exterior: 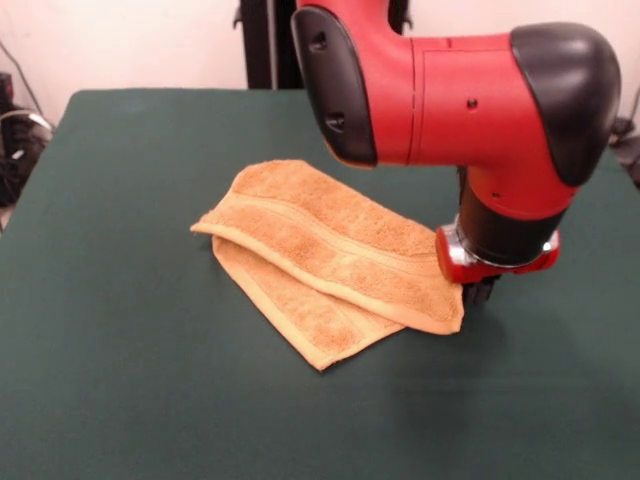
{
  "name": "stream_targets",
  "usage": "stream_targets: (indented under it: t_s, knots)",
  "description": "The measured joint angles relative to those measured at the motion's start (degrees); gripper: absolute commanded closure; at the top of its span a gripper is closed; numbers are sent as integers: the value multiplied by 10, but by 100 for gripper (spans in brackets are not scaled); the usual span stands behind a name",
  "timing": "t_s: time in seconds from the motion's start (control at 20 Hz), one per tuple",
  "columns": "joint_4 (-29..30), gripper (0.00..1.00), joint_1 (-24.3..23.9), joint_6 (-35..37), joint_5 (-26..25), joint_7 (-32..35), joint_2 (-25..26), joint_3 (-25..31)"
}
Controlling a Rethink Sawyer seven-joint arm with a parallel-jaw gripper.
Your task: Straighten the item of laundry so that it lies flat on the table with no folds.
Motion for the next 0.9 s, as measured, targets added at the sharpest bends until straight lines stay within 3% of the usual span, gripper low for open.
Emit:
stream_targets:
  t_s: [0.9]
  knots:
    - [0, 100, 0, 0, -9, 0, -1, -15]
